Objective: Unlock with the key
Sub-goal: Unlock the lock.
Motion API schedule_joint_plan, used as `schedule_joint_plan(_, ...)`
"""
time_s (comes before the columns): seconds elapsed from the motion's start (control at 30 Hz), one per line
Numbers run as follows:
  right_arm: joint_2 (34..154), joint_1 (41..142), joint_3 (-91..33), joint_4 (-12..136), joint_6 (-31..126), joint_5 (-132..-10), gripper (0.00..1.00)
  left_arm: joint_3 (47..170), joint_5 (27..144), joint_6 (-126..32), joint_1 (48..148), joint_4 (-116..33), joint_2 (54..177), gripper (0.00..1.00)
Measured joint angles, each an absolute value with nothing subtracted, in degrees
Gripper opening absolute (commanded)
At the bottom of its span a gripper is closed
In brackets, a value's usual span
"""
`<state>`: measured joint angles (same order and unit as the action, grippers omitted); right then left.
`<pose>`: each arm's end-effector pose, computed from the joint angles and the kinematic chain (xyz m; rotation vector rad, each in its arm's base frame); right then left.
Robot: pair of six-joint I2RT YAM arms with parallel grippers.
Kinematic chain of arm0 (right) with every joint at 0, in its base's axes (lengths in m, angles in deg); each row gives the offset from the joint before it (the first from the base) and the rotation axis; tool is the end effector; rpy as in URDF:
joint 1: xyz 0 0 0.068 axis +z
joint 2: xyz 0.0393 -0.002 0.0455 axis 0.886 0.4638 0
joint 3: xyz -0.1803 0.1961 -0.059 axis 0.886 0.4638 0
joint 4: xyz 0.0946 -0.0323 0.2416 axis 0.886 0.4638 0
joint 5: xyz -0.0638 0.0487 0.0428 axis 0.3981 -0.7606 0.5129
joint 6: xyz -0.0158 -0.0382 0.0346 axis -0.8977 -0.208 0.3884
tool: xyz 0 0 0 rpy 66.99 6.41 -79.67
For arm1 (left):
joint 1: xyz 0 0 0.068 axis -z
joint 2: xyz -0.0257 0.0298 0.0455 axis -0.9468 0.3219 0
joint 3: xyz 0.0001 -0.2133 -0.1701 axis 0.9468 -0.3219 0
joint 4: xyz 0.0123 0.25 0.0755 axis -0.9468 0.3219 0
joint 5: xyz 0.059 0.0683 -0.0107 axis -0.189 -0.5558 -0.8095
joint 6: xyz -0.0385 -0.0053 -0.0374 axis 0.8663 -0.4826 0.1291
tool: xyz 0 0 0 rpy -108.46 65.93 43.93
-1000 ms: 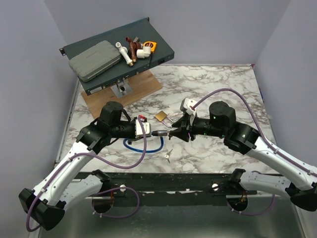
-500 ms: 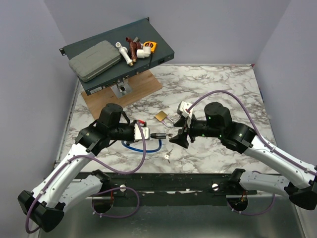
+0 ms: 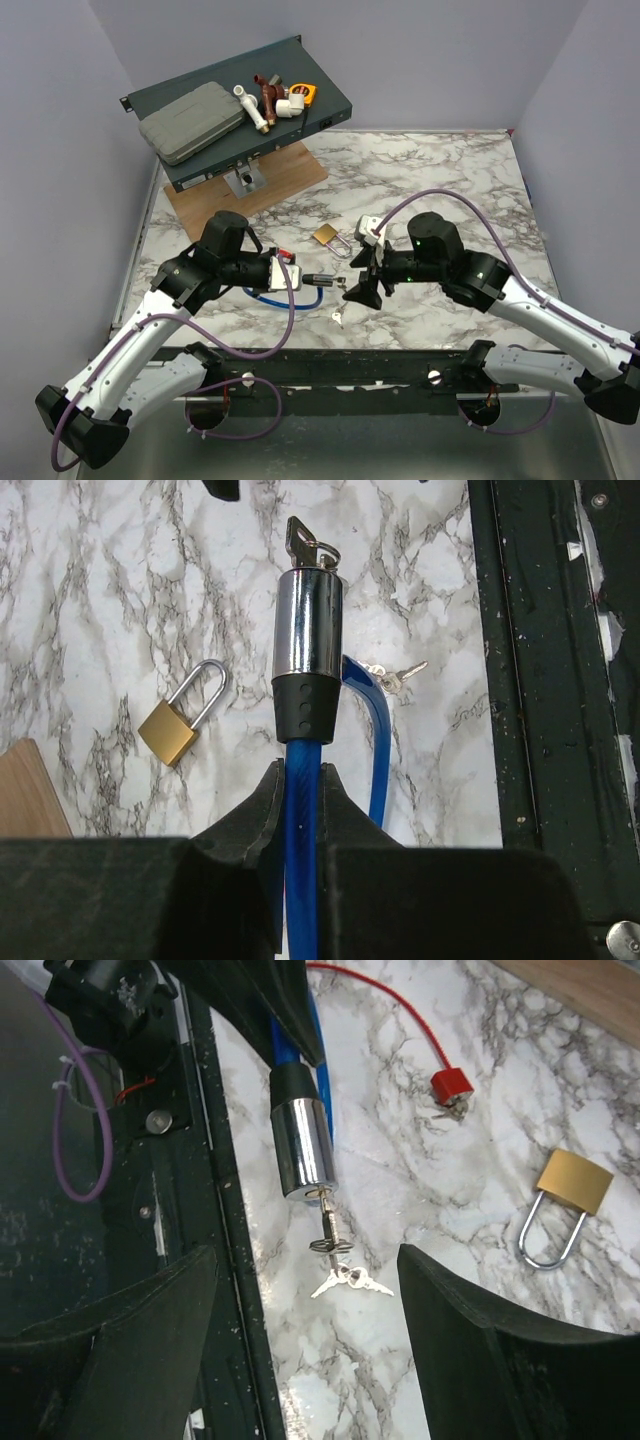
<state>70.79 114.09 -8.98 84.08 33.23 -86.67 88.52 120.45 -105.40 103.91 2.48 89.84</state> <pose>0.1272 0.1842 0.3422 -1.2611 1.6613 0.8947 0.1287 -0.1114 0.3209 1.6442 1.3588 -0.6988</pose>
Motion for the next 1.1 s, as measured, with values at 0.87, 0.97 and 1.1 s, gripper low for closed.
schedule_joint_plan(0.87, 73.3, 112.9, -6.2, 77.9, 33.3, -91.1, 0.45, 88.5, 121.7, -108.2, 103.9, 3.3, 89.5, 0.00)
schedule_joint_plan(0.97, 73.3, 112.9, -6.2, 78.0, 33.3, -91.3, 0.42, 88.5, 121.7, -108.3, 103.9, 3.3, 89.5, 0.00)
schedule_joint_plan(1.1, 73.4, 112.9, -6.2, 78.0, 33.2, -91.8, 0.35, 88.5, 121.8, -108.4, 103.9, 3.3, 89.5, 0.00)
